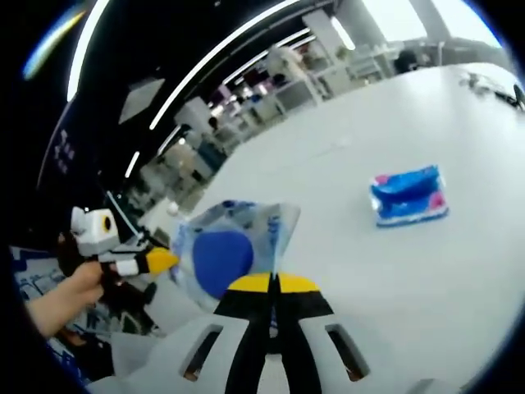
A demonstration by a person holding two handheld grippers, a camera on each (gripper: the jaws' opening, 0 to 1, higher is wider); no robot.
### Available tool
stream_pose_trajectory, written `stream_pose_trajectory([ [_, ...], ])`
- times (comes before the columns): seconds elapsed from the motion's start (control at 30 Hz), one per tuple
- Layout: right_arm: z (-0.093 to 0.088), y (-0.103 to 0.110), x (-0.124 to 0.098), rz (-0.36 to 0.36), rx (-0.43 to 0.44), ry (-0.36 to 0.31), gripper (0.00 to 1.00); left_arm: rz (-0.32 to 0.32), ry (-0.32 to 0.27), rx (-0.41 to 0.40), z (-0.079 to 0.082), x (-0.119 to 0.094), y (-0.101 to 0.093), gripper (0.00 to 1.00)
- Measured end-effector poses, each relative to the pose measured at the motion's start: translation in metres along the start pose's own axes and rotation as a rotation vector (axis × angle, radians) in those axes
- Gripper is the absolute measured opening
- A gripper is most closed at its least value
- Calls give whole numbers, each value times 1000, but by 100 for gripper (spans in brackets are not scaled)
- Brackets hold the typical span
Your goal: Arrange the tabletop items into an orderly group along one side of the table until the central work area is clear of visible clutter.
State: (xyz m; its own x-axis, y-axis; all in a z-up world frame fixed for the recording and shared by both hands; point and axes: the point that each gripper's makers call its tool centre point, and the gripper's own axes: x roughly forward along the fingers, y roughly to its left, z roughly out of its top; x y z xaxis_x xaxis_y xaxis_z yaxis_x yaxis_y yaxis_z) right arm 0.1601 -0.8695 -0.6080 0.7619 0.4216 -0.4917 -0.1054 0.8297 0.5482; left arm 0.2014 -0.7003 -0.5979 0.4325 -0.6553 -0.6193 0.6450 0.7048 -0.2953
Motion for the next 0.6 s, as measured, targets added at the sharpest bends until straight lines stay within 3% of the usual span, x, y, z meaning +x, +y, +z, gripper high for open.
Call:
stream_pose_trajectory([
  [0.3,7,-6,12,-16,-4,4,0,3,16,-23,-1,13,8,0],
  [0.6,16,-12,26,-27,-10,7,0,17,7,-50,9,24,18,0],
])
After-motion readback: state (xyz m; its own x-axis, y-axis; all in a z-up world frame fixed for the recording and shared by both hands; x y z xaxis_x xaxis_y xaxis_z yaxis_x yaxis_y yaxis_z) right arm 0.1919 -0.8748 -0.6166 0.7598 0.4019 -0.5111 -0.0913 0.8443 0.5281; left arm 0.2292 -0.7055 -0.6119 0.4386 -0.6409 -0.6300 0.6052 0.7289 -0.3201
